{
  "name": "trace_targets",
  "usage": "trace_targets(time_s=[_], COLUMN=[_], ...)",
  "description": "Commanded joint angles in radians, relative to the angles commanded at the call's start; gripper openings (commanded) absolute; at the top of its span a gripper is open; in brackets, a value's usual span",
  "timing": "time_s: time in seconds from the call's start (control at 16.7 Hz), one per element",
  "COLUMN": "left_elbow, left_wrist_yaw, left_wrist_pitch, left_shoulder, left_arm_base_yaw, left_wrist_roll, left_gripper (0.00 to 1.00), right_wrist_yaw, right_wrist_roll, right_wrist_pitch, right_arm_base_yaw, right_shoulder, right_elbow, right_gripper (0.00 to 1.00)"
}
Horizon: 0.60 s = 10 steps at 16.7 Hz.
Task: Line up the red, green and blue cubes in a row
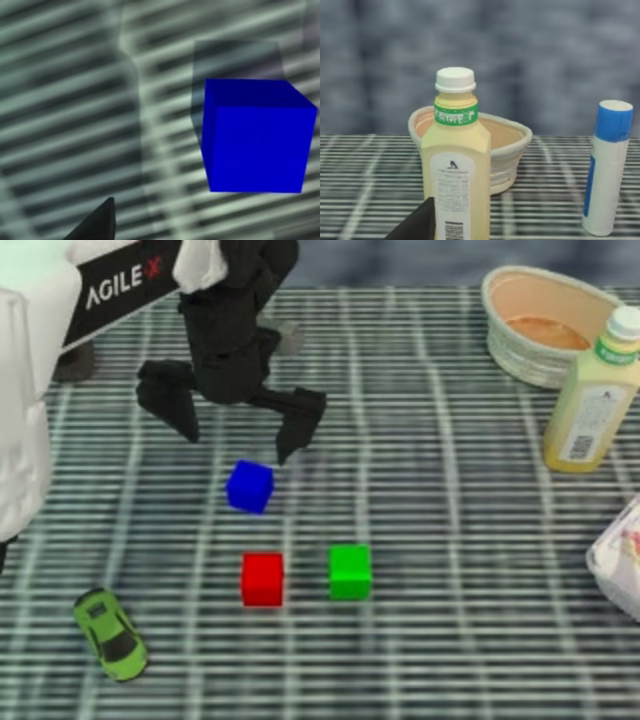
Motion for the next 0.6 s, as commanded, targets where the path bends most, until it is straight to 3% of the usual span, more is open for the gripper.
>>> trace_targets(time_s=[0.3,0.6], left_elbow=[-0.035,-0.16], left_wrist_yaw=[0.0,0.001], left_wrist_pitch=[0.041,0.239], left_shoulder=[0.008,0.071], left_arm_base_yaw=[-0.002,0.001], left_wrist_roll=[-0.002,0.001], left_gripper=[1.0,1.0], right_wrist_yaw=[0.0,0.0], right_wrist_roll=[0.0,0.0], right_wrist_pitch=[0.0,0.0], right_arm_base_yaw=[0.0,0.0], right_shoulder=[0.0,0.0], right_elbow=[0.0,0.0], right_gripper=[1.0,1.0])
